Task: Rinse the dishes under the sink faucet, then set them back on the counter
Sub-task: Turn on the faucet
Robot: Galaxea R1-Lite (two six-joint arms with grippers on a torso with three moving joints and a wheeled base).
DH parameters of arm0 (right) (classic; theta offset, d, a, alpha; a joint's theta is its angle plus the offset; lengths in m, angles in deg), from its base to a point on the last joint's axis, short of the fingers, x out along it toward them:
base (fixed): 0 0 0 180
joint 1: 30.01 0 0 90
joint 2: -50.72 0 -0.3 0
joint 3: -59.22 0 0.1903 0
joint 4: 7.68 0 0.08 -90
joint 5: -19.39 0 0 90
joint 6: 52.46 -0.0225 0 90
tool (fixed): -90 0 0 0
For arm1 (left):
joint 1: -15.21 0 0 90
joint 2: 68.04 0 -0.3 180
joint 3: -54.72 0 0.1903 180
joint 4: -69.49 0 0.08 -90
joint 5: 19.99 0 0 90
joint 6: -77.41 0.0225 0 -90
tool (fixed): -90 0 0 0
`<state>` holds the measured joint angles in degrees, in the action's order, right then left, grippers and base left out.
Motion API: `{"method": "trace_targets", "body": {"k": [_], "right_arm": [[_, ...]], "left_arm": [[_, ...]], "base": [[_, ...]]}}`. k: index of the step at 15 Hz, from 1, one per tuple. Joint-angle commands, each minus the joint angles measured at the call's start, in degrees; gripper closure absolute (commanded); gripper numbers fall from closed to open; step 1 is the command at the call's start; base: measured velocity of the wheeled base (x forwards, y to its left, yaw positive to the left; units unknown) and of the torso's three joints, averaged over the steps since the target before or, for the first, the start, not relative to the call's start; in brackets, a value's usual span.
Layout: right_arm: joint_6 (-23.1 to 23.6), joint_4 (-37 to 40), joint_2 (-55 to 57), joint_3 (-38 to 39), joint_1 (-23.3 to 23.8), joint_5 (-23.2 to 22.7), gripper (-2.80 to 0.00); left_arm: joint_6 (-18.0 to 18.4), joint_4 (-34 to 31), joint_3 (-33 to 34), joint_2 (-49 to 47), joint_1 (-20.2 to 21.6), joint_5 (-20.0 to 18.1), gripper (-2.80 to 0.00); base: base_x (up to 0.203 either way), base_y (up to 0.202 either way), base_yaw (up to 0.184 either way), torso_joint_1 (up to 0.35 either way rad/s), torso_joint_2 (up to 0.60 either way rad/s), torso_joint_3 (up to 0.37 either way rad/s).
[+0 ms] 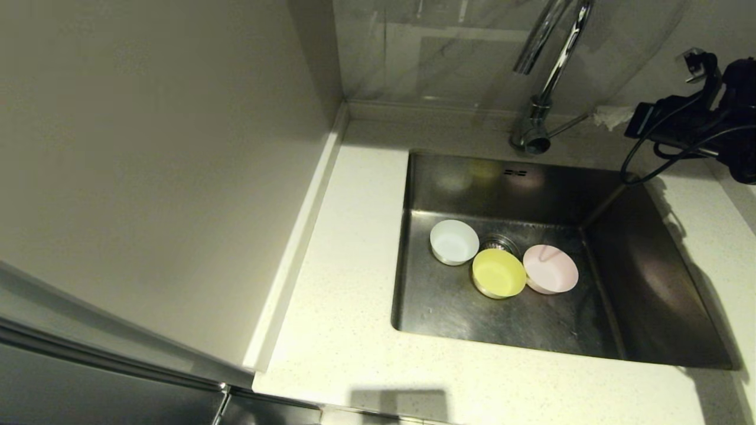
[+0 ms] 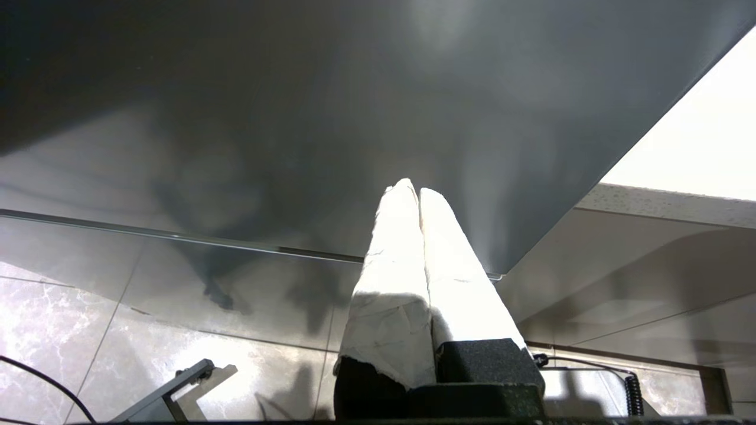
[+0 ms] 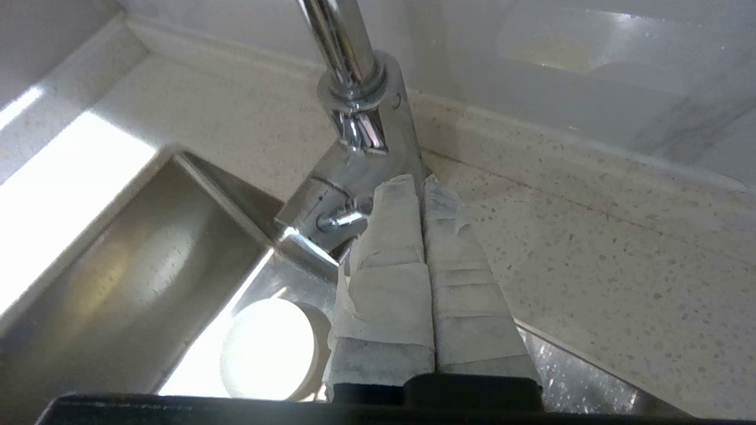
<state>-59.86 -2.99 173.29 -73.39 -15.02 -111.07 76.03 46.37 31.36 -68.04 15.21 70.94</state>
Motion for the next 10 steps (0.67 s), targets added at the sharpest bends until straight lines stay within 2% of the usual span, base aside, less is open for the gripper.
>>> {"method": "trace_targets", "body": {"k": [1,10], "right_arm": [[-0.52,-0.22,-0.14,-0.44,-0.23,-0.23,0.0],[-0.6,-0.4,1.94,-3.7,-2.51,0.12,0.0]], "left_arm": [[-0.03,0.02,0.0,0.09,0.0,0.04,0.0],[-0.03,0.02,0.0,0.09,0.0,0.04,0.0]], "base": [[0.0,0.0,0.0,0.0,0.0,0.0],[0.0,0.0,0.0,0.0,0.0,0.0]]}}
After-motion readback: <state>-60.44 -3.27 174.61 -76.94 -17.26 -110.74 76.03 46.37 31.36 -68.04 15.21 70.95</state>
